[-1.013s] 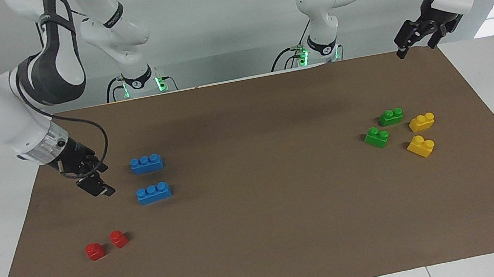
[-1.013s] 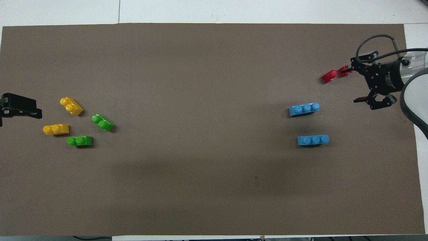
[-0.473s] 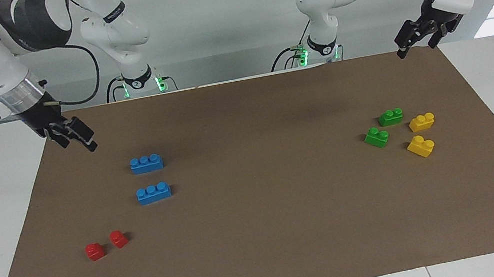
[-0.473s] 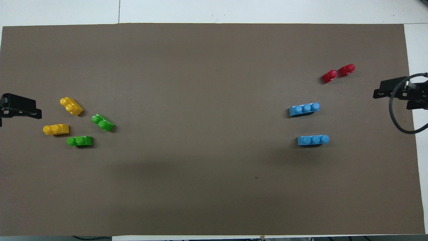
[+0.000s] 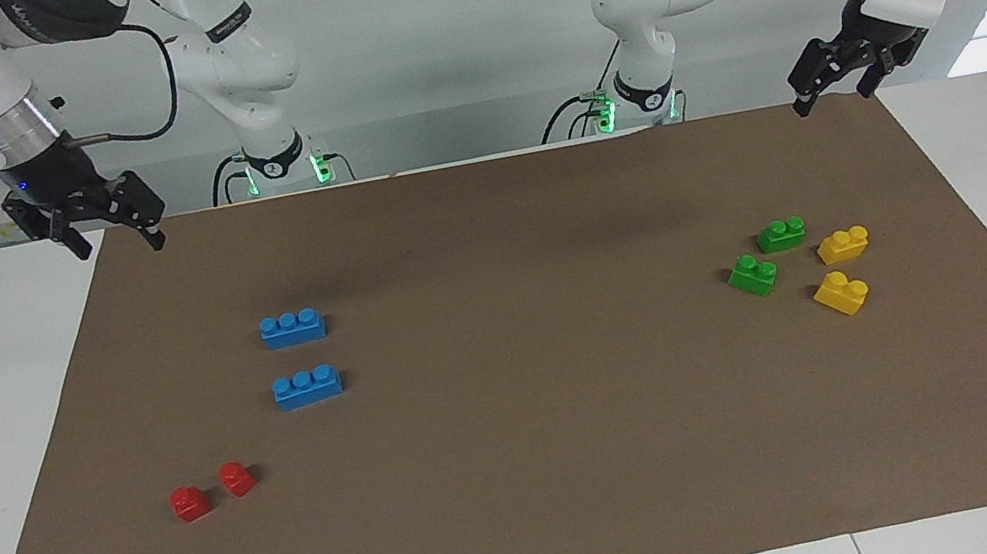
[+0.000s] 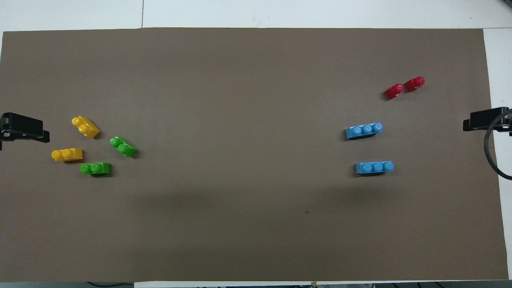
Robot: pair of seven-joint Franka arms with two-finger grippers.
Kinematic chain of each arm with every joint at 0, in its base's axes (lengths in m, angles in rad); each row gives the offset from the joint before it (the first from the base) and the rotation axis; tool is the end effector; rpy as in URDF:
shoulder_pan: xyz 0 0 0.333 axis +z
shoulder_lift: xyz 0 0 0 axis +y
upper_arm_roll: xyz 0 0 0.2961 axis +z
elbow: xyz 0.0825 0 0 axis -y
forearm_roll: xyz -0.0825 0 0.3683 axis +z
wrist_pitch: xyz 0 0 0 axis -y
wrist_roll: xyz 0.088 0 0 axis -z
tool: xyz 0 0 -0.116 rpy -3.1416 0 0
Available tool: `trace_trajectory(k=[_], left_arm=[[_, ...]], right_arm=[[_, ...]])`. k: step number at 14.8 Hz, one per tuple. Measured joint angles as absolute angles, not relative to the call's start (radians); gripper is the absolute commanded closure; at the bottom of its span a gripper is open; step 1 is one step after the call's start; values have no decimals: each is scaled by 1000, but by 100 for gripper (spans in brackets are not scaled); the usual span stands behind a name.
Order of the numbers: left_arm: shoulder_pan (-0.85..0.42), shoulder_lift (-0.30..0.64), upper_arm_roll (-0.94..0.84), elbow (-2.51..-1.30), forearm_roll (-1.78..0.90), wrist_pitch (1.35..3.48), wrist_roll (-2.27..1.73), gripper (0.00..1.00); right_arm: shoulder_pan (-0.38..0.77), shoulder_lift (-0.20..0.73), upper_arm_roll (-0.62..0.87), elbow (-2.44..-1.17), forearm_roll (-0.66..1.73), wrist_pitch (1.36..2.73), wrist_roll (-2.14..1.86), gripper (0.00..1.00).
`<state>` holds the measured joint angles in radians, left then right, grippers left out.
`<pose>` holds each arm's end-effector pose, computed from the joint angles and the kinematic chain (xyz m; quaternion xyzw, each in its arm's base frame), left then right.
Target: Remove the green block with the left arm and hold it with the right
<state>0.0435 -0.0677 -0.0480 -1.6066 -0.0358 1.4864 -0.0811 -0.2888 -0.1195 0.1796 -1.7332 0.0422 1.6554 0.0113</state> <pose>0.5095 -0.0075 0.6078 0.9988 0.0373 -0.0270 0.0151 0.5094 -0.0464 0.5902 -0.9978 0.0620 -0.0204 0.0094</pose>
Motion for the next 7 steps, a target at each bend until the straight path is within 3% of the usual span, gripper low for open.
trace_trajectory(k=[7], left_arm=[[44, -68, -47, -1606, -36, 1486, -68, 0]], right_arm=[[-287, -52, 182, -1685, 33, 1611, 12, 0]])
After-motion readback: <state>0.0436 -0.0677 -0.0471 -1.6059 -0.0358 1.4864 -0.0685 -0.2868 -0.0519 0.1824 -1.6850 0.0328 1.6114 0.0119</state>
